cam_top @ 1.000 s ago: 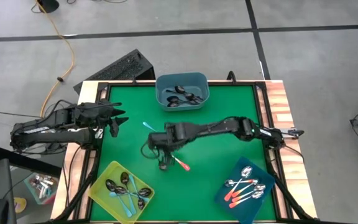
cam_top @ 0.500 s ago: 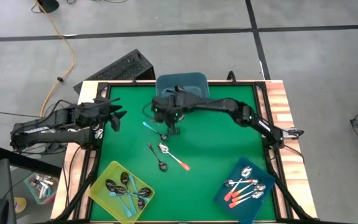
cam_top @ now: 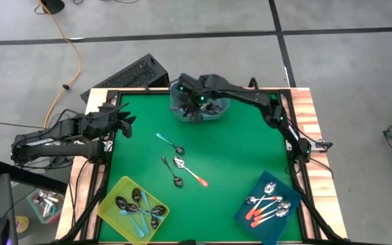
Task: Sort silverware by color (type)
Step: Put the black spoon into the light blue bin
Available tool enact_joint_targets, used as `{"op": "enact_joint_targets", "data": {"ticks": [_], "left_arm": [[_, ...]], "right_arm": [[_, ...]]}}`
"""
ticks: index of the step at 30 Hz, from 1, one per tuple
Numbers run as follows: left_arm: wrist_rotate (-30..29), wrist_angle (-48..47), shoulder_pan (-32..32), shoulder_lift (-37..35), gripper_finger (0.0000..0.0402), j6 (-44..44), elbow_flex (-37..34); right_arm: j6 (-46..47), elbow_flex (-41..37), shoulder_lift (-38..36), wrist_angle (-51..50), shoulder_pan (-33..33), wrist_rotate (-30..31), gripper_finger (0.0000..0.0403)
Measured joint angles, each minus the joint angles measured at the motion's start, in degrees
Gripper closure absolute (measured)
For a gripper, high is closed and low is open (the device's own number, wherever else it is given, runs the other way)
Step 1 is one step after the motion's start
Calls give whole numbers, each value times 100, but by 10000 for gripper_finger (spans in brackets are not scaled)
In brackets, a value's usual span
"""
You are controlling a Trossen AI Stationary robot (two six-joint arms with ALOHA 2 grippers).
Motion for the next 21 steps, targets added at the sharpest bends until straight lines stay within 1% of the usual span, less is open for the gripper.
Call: {"op": "enact_joint_targets", "data": {"ticks": [6,14,21], "left_arm": [[-23,0,0,-2,232,46,0],[-450,0,0,-2,232,303,0],[-409,7,0,0,232,252,0]], "right_arm": [[-17,-13,-53,224,-425,-45,401],[2,-146,-38,328,-851,-118,401],[168,-144,212,363,-1155,-651,401]]}}
